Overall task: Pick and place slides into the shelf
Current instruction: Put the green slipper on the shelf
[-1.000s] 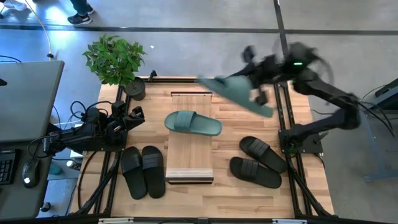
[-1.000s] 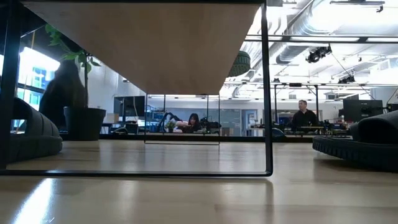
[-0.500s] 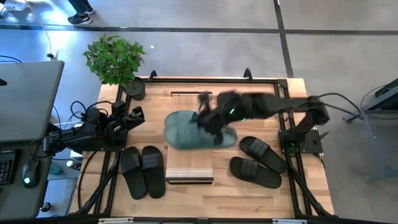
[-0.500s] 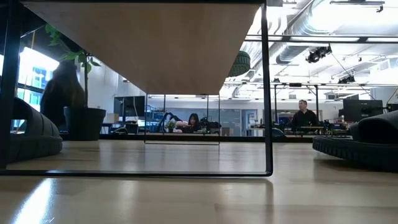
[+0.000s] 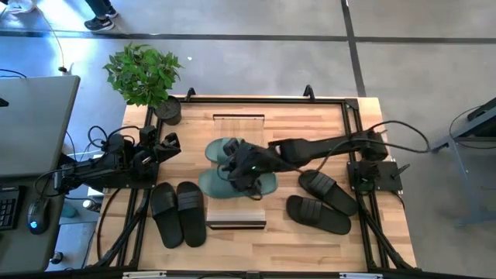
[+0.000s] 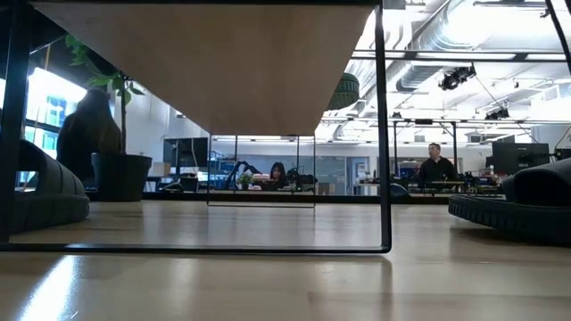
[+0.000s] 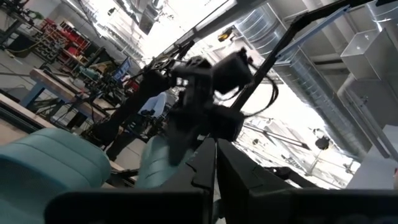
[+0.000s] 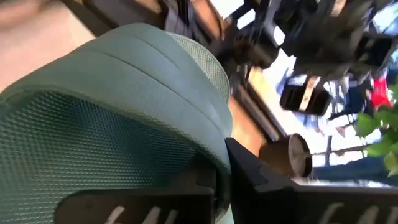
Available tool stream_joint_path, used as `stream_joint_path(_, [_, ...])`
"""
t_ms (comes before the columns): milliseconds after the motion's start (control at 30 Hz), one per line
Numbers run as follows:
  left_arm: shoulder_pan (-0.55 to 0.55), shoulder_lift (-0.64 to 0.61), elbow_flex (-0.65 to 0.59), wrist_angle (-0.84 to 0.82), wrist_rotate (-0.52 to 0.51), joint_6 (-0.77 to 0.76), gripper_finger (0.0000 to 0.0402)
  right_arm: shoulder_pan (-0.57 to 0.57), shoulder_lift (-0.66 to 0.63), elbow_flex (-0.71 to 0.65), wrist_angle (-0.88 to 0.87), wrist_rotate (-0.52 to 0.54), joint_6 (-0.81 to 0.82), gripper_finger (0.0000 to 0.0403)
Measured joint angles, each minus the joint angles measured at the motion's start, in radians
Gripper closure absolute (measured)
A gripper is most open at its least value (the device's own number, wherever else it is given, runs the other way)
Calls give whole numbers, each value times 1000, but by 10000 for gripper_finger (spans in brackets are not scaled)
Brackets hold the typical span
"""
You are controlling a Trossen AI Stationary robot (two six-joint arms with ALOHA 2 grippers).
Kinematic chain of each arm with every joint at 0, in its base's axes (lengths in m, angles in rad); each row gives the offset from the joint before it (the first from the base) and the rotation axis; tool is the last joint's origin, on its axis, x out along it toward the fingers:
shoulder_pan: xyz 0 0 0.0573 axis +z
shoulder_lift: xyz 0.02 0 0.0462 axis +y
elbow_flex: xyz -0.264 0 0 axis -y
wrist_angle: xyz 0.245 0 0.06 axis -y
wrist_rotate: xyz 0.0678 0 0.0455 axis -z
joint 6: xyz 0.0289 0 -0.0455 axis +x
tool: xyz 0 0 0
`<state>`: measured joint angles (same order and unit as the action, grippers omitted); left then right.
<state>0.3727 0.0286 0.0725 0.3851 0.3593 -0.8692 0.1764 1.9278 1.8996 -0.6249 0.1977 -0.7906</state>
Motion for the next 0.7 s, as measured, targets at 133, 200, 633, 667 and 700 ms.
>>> stream_joint_path(133, [0, 0, 0, 0, 0, 0, 396, -1, 33, -1, 23, 10, 11, 403])
stream_joint_path(200, [0, 0, 0, 0, 0, 0, 396, 0, 38, 0, 40, 45, 32, 403])
stream_joint_path(633, [0, 0, 0, -38, -1, 0, 396, -9, 37, -131, 136, 95, 49, 403])
stream_joint_path(667, [0, 0, 0, -42, 0, 0, 396, -9, 32, -151, 170, 98, 43, 403])
stream_joint_path(700, [0, 0, 0, -43, 0, 0, 396, -7, 25, -170, 201, 100, 31, 403])
